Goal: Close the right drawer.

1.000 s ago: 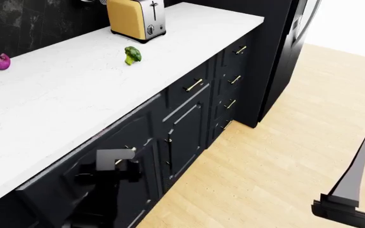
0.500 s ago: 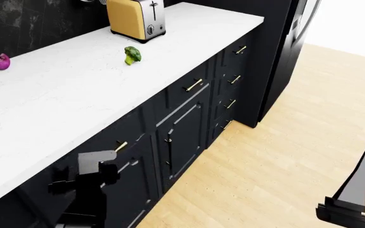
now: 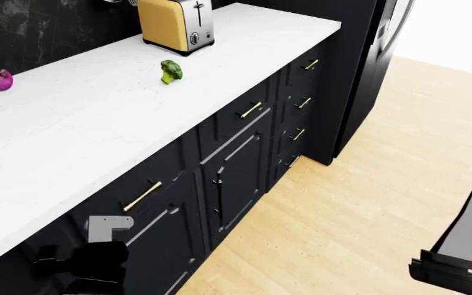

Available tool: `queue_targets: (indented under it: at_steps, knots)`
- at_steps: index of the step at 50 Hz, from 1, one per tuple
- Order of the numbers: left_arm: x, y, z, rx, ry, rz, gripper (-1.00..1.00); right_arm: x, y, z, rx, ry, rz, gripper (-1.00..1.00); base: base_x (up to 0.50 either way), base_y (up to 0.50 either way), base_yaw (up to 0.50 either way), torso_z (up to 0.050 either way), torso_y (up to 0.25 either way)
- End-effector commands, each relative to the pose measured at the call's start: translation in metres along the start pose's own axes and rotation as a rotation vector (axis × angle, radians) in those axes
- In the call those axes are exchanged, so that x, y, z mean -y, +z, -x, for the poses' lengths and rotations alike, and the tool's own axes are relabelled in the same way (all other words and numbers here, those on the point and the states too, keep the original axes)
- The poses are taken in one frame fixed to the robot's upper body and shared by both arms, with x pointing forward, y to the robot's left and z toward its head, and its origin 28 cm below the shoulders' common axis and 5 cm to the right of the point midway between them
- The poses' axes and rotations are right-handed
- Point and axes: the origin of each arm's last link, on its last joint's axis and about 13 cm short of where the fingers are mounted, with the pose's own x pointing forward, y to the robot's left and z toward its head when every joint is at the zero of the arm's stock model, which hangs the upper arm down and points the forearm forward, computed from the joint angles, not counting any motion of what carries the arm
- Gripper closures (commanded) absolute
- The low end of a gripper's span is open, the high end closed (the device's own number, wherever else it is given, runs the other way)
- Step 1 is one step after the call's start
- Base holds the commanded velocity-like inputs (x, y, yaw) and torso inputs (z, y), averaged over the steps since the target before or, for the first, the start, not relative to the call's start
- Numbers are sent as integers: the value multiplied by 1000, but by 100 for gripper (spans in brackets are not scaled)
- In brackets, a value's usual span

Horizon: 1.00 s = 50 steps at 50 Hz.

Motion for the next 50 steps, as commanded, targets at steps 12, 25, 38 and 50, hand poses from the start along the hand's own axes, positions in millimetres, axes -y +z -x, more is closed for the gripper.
queue_targets:
  at_steps: [12,25,38,50]
  knots:
    - [-9,6,-9,92,184,103,-100,-2,-2,5,-9,-1,6,-100,0,0,0,0,0]
    - [-15,25,-14,137,308,158,-100,-3,-3,9,-14,-3,6,-100,0,0,0,0,1]
    - [-18,28,-15,70,307,141,-100,1,-2,8,-9,-7,8,-100,0,0,0,0,1]
    - [-17,31,-15,51,288,137,-100,3,-1,7,-3,-8,10,-100,0,0,0,0,2]
